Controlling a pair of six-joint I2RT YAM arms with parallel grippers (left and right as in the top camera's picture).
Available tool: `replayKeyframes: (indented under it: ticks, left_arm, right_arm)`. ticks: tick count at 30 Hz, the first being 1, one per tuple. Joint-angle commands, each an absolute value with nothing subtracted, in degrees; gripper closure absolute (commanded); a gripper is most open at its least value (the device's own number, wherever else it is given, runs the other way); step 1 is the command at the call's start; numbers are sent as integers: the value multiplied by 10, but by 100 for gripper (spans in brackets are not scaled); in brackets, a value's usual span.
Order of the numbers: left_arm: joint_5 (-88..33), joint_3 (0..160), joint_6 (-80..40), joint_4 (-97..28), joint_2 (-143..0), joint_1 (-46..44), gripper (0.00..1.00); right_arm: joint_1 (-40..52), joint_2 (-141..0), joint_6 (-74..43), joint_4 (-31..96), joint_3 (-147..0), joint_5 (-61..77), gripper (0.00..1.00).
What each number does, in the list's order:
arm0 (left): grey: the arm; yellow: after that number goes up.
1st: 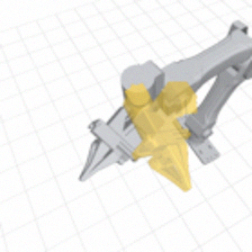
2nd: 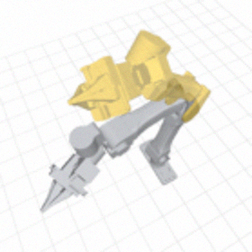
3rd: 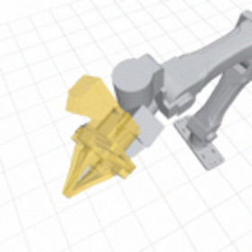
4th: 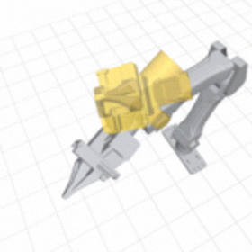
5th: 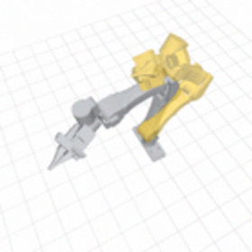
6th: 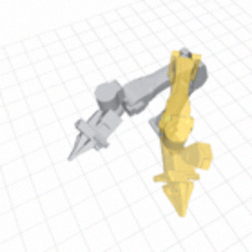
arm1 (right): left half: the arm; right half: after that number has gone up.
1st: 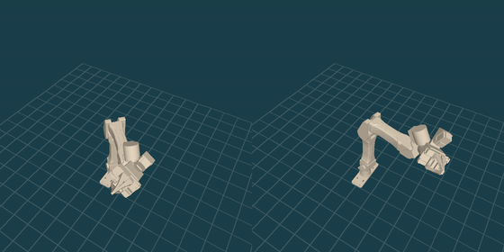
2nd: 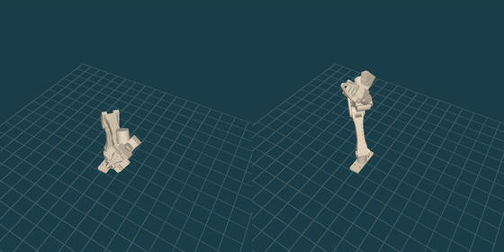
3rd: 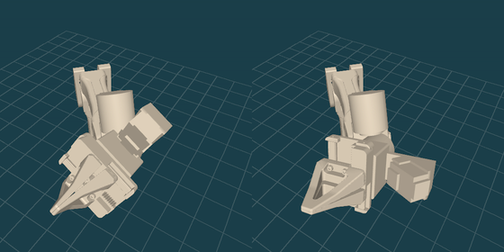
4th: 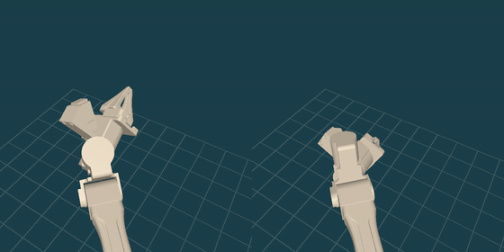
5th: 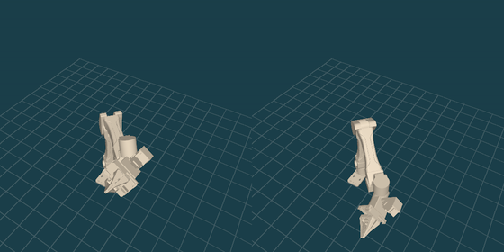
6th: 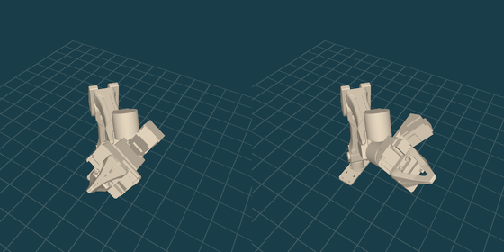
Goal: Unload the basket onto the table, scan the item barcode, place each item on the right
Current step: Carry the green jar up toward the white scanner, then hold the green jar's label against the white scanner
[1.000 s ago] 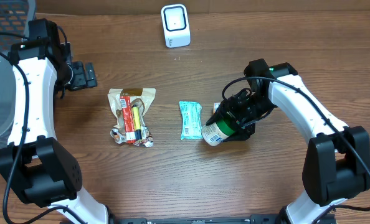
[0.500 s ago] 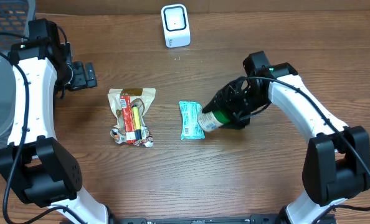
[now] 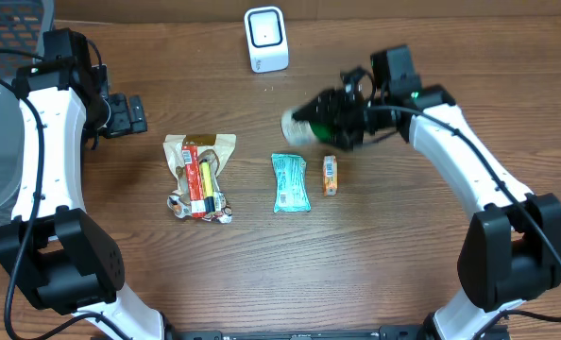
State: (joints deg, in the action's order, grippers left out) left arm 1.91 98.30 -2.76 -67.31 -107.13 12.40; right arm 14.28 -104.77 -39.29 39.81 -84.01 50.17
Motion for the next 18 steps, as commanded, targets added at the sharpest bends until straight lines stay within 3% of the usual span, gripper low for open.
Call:
replayKeyframes:
  ticks: [1,7,13,18]
  left_arm:
    - [15,995,-19,-672,-1061,122,0]
    - [15,995,-19,-672,-1061,123,0]
    - [15,995,-19,-672,-1061,120,0]
    - [15,995,-19,-672,-1061,120,0]
  right_arm:
    - [145,-1041,-433,386,-957,530,96]
    - [188,-1041,-420,353,-1112,338,96]
    - [269,-1047,-230,242,-1120,84,96]
    - [303,-1074,-140,188,-1118,-6,96]
